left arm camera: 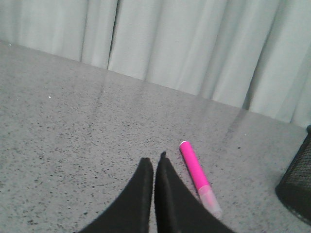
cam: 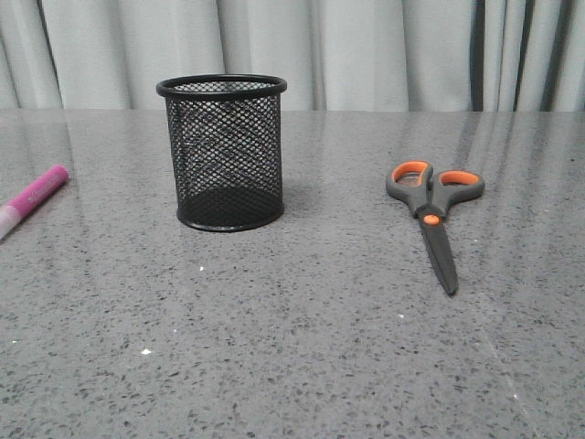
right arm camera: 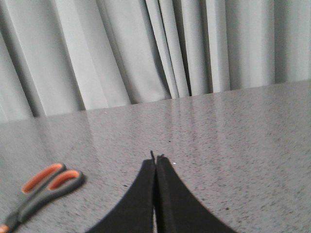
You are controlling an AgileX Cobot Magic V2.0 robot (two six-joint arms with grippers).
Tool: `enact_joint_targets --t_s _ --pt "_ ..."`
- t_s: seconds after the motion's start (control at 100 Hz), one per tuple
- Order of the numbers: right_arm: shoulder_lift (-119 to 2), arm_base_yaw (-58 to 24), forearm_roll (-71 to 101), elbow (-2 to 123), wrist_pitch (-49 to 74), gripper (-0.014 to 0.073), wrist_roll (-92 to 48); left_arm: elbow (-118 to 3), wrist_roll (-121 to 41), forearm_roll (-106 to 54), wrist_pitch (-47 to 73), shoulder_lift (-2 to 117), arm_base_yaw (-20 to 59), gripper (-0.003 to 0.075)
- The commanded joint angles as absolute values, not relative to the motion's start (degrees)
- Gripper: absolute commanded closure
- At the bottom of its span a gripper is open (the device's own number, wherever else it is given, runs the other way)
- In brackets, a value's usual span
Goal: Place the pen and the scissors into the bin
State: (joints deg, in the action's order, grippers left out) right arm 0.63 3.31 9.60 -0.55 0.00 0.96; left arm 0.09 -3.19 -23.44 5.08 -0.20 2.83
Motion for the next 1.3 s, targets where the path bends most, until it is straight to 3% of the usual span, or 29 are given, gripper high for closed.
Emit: enact_joint_targets --t_s 0.0,0.2,0.4,0.66,0.9,1.2,1.29 --pt "1.5 3.3 15.4 -1.6 -5.2 0.0662 1.3 1.5 -2.6 -30.2 0.0 -1.7 3.1 0.0742" --pt "1.5 3.3 25.4 -1.4 -6.3 0.0662 1.3 1.0 -2.6 -46.4 0.0 -1.7 3.1 0.0742" --pt "1.1 3.3 26.4 3.5 -1.2 0.0662 1.3 -2.8 -2.8 -47.4 2.8 -0.6 3.1 0.0742" --pt "-11.2 3.3 26.1 15.4 14.3 0.0661 0.0 -15.7 -2.9 -31.0 12.4 10.1 3.1 0.0742" --pt "-28.8 3.3 25.7 28.6 30.0 0.0662 -4.4 -34.1 -3.0 -19.0 29.6 25.4 3.1 0.0742" --pt "-35.5 3.3 25.7 35.7 33.8 0.0659 -4.5 -45.9 -3.1 -17.7 44.0 37.0 3.1 0.0741" --pt "-35.5 3.3 26.1 35.8 33.6 0.0618 -4.5 -47.2 -3.1 -17.7 44.9 39.5 3.1 0.0741"
